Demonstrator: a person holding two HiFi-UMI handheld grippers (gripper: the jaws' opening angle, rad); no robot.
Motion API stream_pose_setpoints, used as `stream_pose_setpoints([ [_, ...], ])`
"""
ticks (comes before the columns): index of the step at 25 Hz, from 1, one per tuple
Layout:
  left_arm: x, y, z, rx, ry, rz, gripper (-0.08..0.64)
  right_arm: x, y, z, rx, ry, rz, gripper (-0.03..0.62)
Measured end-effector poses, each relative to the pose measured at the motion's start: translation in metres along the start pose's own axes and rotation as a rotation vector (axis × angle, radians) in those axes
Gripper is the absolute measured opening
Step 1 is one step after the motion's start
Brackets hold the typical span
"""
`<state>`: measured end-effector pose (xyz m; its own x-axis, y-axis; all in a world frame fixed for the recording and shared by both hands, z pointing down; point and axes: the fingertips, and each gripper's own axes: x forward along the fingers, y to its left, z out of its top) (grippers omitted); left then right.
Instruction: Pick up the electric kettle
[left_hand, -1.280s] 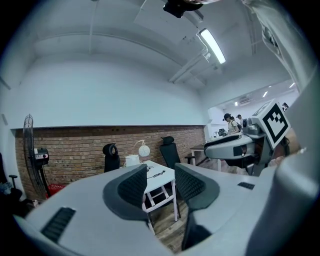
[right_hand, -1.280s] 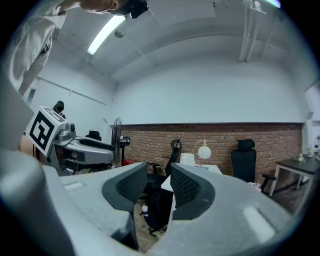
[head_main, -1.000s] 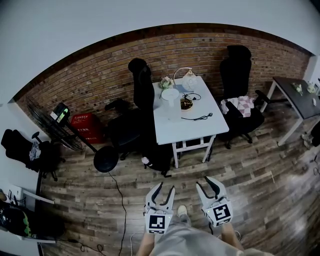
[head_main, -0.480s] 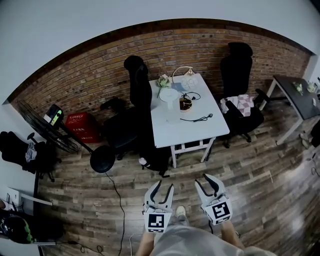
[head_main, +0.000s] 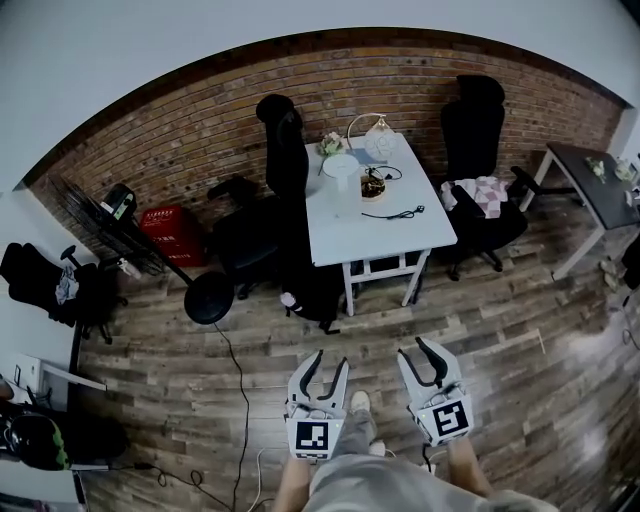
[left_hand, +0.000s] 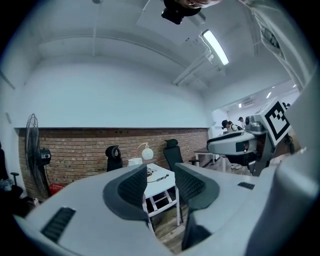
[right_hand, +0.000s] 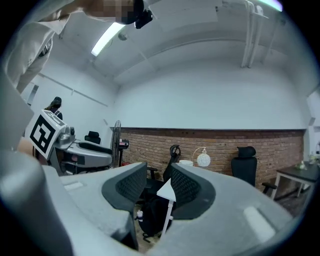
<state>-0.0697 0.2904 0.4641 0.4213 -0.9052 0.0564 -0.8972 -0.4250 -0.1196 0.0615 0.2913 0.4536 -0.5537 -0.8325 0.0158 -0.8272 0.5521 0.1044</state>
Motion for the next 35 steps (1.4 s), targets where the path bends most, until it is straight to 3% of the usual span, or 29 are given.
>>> stream_pose_setpoints([
  [7, -0.027, -0.021, 0.006, -0.019, -0.045, 0.014, 0.176, -0.032, 0.009, -0.008, 0.004, 0.018, -0.019, 0.132],
  [11, -0.01, -0.025, 0.004, 0.025, -0.012, -0.002, 0.176, -0.026, -0.004, -0.012, 0.004, 0.017, -0.015, 0.132],
  [13, 0.004, -0.021, -0.002, 0.008, 0.018, 0.001, 0.176, -0.013, -0.011, -0.01, -0.007, -0.012, -0.004, 0.132],
  [17, 0.041, -0.004, 0.009, -0.003, -0.046, -0.008, 0.176, 0.018, -0.029, -0.013, -0.006, 0.001, 0.003, 0.132],
  [25, 0.095, 0.032, 0.007, -0.019, -0.047, -0.027, 0.176, 0.076, -0.053, -0.011, -0.033, 0.003, -0.004, 0.132],
  [30, 0.118, 0.05, -0.004, -0.029, 0.007, -0.06, 0.169, 0.106, -0.062, -0.012, -0.036, 0.01, -0.024, 0.132],
  [35, 0.14, 0.064, -0.009, -0.029, 0.008, -0.072, 0.169, 0.129, -0.071, -0.018, -0.045, 0.026, -0.033, 0.132],
])
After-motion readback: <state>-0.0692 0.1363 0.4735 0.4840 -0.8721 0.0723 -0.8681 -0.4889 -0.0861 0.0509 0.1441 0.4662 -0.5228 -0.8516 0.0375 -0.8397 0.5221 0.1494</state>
